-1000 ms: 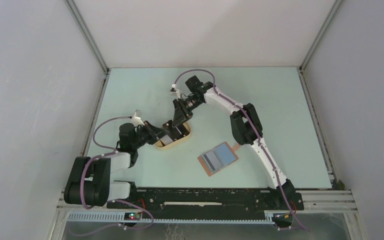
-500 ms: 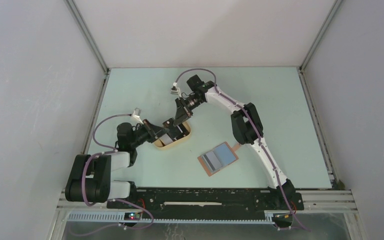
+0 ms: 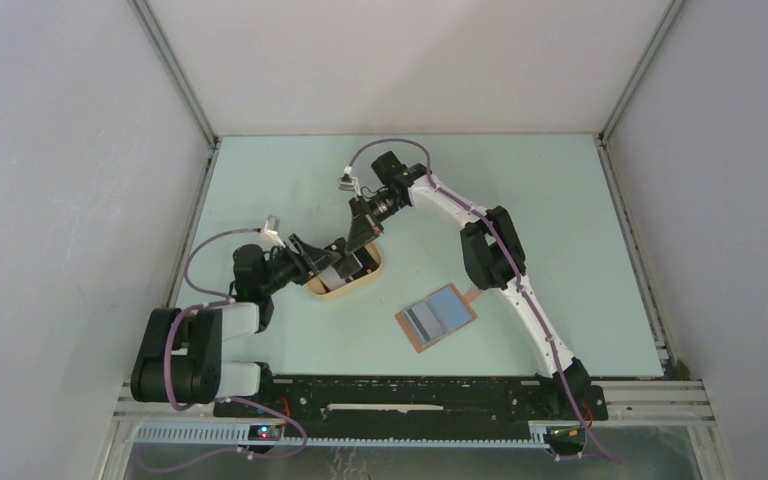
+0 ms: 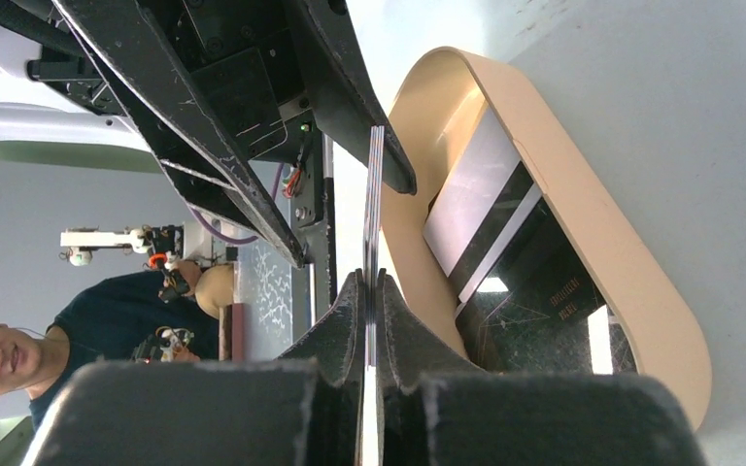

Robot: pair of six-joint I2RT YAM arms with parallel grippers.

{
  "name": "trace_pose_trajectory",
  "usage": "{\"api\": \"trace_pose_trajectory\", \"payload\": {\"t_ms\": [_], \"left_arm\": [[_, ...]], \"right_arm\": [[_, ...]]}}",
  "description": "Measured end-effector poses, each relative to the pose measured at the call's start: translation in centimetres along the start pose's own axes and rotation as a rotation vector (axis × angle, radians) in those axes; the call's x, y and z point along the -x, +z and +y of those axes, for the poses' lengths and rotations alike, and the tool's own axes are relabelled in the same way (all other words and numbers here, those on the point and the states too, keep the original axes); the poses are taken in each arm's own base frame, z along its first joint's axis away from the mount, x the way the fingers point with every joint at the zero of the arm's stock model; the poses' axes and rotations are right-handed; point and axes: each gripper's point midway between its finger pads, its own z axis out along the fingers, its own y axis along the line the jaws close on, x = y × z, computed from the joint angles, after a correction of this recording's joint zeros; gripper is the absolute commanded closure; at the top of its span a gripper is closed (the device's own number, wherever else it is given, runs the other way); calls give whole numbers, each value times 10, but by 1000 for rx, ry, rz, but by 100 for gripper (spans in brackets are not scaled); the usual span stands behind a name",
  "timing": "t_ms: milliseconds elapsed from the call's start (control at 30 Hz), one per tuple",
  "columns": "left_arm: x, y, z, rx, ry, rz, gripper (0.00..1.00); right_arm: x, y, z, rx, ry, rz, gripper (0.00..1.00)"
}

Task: Put the credit cards into the card holder
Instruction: Place the credit card in the storage box.

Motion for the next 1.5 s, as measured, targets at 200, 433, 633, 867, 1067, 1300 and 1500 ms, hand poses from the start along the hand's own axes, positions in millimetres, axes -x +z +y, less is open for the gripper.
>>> {"api": "trace_pose_trajectory", "payload": {"t_ms": [200,433,633,867,1067,1300,1500], "left_arm": [[3,4,-1,12,-5,6,45],[3,10,0,25,-16,24,62],[3,12,1,20,-28,35,99],[6,14,-12,-47,5,43,100],[5,13,-13,-64,16,56,100],[3,12,-13,-71,12,69,100],[5,11,-17,-108,26,71,100]], "right_arm": [[0,3,0,-3,4,2,100],[1,4,3,18,26,-1,100],[2,3,-1,7,35,-8,100],[3,-4,-2,28,39,-21,68],[2,-7,-4,21,29,-21,59],[-2,-13,-8,-11,-10,-16,58],[-7,-20,-10,-14,-44,-11,62]]}}
